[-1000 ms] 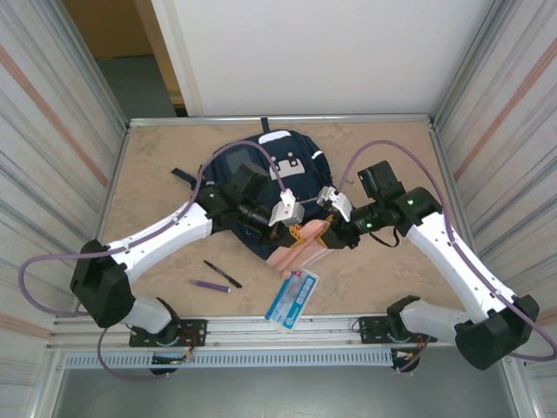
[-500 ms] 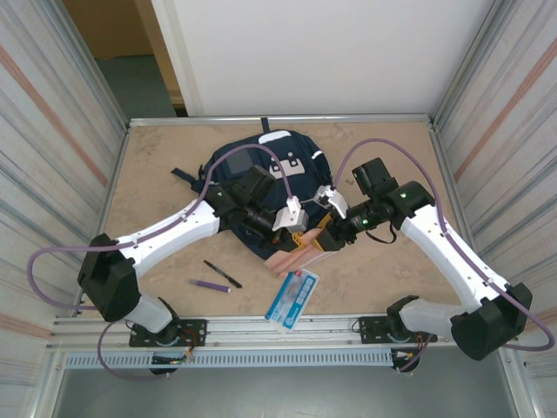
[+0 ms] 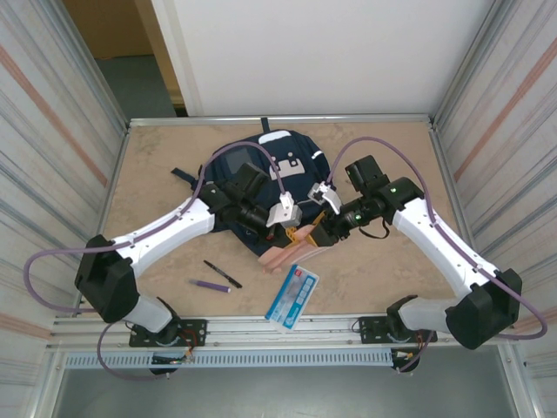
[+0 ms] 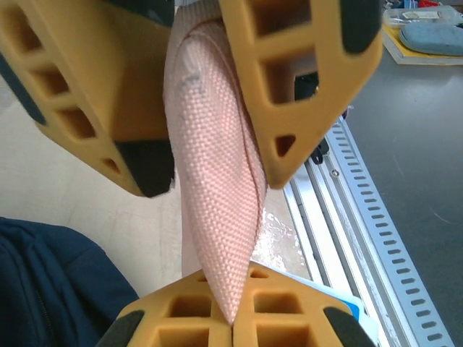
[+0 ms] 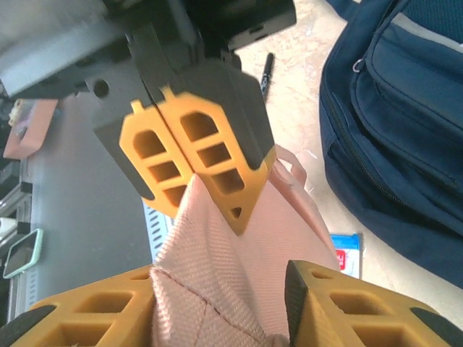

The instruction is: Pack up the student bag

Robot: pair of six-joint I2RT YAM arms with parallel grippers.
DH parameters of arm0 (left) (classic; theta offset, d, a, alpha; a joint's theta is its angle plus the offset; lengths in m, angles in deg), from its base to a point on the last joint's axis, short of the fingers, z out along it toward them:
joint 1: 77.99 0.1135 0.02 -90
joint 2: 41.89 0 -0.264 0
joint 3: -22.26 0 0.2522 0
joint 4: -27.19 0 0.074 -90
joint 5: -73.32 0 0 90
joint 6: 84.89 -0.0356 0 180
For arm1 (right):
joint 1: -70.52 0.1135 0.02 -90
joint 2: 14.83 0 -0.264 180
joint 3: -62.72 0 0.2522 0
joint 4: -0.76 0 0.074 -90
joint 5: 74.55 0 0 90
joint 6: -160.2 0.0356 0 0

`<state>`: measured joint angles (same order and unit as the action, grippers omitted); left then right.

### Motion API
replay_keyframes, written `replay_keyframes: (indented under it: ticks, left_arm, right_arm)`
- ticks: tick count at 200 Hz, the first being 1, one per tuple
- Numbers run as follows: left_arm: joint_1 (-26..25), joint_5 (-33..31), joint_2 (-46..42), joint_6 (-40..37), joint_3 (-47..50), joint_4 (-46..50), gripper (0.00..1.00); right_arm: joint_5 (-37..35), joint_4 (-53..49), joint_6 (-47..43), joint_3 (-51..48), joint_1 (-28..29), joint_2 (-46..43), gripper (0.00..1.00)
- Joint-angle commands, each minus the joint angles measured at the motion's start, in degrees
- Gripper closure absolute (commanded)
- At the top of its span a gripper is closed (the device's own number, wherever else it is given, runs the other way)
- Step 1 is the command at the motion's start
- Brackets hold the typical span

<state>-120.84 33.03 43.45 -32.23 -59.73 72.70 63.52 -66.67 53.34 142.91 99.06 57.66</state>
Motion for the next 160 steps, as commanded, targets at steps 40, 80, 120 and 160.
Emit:
replay_keyframes:
  ticks: [40, 80, 120, 160]
  left_arm:
    - [0.3, 2.4, 0.2, -0.9, -2.6, 0.7, 0.92]
    - [7.4, -4.5, -2.5, -1.4, -5.1, 7.1, 0.43]
    - [7.4, -21.4, -1.0, -10.0, -3.6, 9.1, 0.36]
    - [6.8, -28.6, 5.3, -11.2, -3.6, 9.2, 0.35]
  right_arm:
    - [3.9, -2.0, -5.4, 1.2, 2.2, 3.2, 1.0]
    - [1.6, 7.1, 2.7, -1.7, -6.5, -2.6, 1.0]
    - [1.2, 18.1, 15.6, -4.6, -20.1, -9.5, 1.0]
    - [-3.2, 27.8, 25.6, -9.9, -27.8, -15.3, 1.0]
